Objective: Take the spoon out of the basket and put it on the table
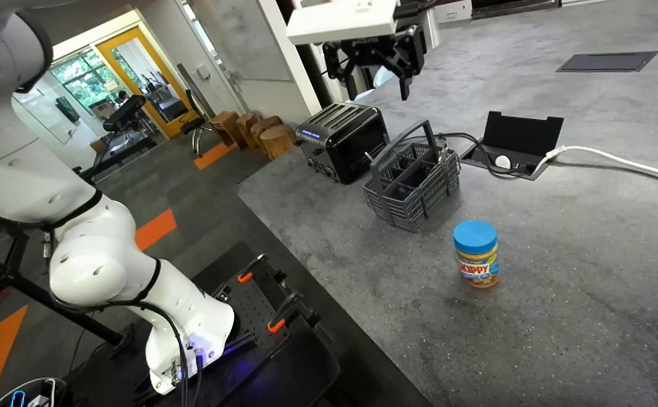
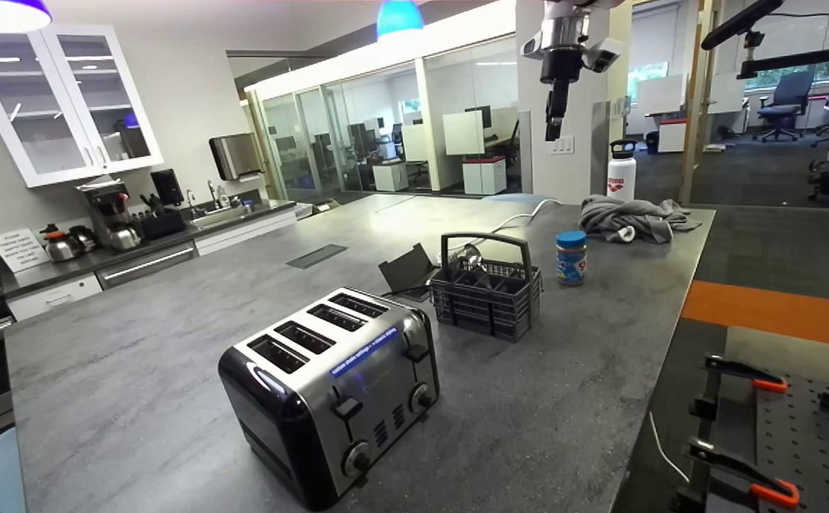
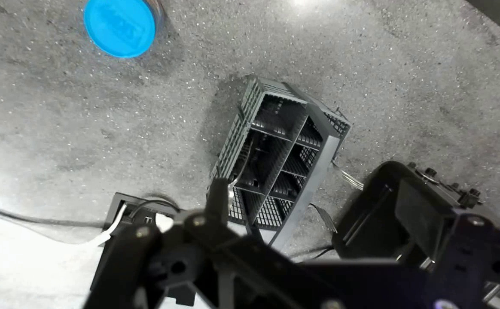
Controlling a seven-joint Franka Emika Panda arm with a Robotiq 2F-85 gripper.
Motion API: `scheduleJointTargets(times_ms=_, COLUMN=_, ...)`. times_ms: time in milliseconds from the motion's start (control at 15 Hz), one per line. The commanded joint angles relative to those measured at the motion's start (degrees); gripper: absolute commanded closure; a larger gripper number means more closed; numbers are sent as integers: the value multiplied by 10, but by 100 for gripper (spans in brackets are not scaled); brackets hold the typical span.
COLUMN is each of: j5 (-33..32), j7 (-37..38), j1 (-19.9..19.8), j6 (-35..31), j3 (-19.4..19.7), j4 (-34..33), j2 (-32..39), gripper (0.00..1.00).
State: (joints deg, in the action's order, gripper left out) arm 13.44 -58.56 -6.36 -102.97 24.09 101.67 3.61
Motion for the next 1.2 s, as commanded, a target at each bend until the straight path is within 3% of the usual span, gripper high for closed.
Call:
scheduleJointTargets(times_ms=0, j5=-1, j7=0, j1=-39, j6=4, j3=-40, j4=-10, j2=9, gripper=0)
scheduleJointTargets(times_ms=267, j5=7, j7=-29, j1=-46, j6=-7, j3=-47, j4=-33, j2=33, gripper=0)
scheduleJointTargets(times_ms=600, j5=31, j7=-128, j1=-103, j6=-48, j3=-83, j4=-98, j2=135, gripper=0)
scheduleJointTargets(times_ms=867, j5=83, j7=-212, j1=-161, j6=-26, j3=-131, j4=-180, j2=239, gripper=0)
scheduleJointTargets(times_ms=1133, j5=91, j7=-229, j1=-185, j6=-28, j3=-178, j4=-237, j2=310, gripper=0)
